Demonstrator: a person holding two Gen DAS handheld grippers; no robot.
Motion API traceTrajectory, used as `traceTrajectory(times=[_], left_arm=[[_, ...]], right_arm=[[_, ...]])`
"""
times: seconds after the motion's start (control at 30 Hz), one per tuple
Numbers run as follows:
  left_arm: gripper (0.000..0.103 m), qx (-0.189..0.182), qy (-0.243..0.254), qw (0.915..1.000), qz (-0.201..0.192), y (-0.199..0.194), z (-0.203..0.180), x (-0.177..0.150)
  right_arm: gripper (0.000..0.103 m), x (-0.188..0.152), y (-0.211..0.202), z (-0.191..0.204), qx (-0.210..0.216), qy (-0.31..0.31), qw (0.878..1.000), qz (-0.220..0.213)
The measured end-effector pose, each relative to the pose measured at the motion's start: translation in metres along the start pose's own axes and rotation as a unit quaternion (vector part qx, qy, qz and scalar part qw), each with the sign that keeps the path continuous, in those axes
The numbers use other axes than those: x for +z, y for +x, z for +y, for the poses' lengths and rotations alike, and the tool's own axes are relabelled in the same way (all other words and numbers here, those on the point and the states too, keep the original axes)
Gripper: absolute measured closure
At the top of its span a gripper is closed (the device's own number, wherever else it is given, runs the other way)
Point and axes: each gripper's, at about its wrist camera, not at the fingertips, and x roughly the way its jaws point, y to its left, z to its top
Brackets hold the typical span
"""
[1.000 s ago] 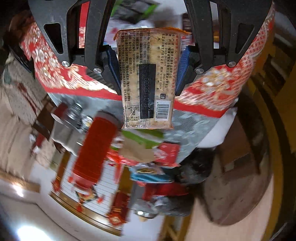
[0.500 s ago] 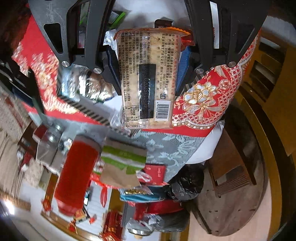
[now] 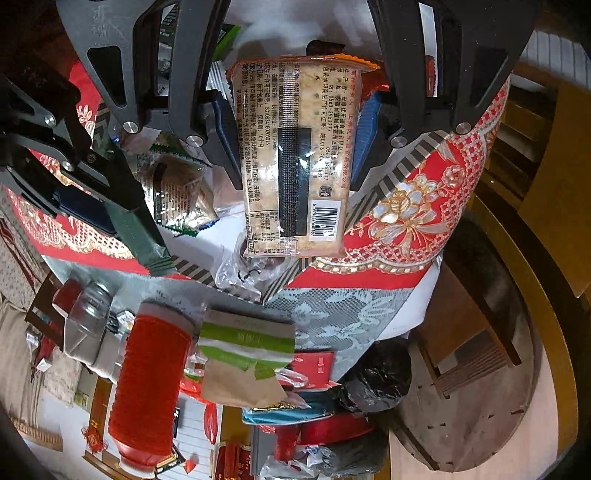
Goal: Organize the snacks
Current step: 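Carry both packets over the white tray and open both tools to drop them, then withdraw both open tools from above the white tray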
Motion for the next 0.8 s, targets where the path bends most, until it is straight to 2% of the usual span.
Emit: traceTrajectory(times=[0.3, 0.37, 0.43, 0.57, 0.8], left_arm=[[0.05, -0.004, 0.006, 1.0, 0.003, 0.0, -0.005, 0.0], [0.049, -0.001, 0.004, 1.0, -0.002, -0.002, -0.005, 0.0], [0.049, -0.003, 0.004, 1.0, -0.006, -0.003, -0.006, 0.0], [0.046, 0.004, 0.007, 1.0, -0.005, -0.003, -0.009, 0.0], [0.043, 0.027, 0.013, 0.9993, -0.021, -0.008, -0.012, -0.001]], right_arm=[[0.061, -0.005, -0.002, 0.001, 0.003, -0.001, 1.0, -0.004], [0.06, -0.006, -0.003, 0.003, 0.008, -0.003, 1.0, -0.01], [0.055, -0.007, -0.005, 0.005, 0.008, -0.003, 1.0, -0.016], [0.054, -0.008, -0.012, 0.008, 0.01, -0.01, 0.999, -0.034], [0.054, -0.014, -0.026, 0.008, -0.024, -0.021, 0.997, -0.072]])
